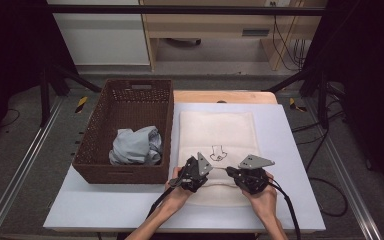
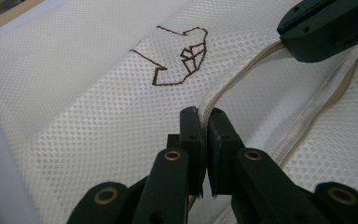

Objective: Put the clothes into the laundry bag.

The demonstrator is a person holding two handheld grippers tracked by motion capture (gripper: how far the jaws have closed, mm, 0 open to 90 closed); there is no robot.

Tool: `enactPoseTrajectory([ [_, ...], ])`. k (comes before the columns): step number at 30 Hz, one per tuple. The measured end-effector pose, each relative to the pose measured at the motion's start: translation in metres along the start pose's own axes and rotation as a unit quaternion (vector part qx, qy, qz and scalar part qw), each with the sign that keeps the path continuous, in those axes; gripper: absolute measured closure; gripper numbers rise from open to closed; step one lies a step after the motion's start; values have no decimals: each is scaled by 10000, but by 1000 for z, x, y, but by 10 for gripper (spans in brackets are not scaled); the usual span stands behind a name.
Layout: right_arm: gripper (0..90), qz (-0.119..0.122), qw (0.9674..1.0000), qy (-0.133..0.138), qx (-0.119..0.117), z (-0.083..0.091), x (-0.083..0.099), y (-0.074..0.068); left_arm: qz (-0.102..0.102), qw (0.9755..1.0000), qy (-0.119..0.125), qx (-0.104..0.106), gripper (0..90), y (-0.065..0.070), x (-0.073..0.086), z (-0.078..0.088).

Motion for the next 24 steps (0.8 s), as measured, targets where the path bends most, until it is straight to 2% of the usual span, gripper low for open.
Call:
enactPoseTrajectory([
  [4,695,77,9998,97,134,1,-2,0,67,10000,33,18,860,-1,-1,2],
  [7,612,96,9999,66,106,-1,-2,-1,109,9999,110,6,860,-4,-4,4],
  [10,585,173,9996,-92,198,-7,1,-2,177,9996,207,41,858,-4,-7,8],
  [12,590,220,9993,-135,275,-10,1,-2,122,9997,226,27,856,-4,-7,9],
  [15,642,133,9990,-185,377,-12,0,1,141,9995,257,84,851,-3,-6,10],
  [19,756,13,9991,-245,331,-14,0,1,190,9994,226,187,822,0,-4,9],
  [20,826,18,9992,-231,330,-13,-1,1,176,9994,221,218,788,0,-3,9],
  [21,826,18,9992,-231,330,-13,-1,1,190,9993,205,258,788,1,-3,9],
  [24,869,-23,9993,-187,322,-11,-3,0,261,9989,240,299,705,2,-2,12],
])
Point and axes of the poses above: each handheld gripper's, and its own axes: z roughly backward along the jaws, x roughly out of its underside, y roughly to its right, the point moved 9 cm from there along -z, roughly forward along the jaws, and after that the axes turned 3 degrees about -z, right-handed, at the moved point
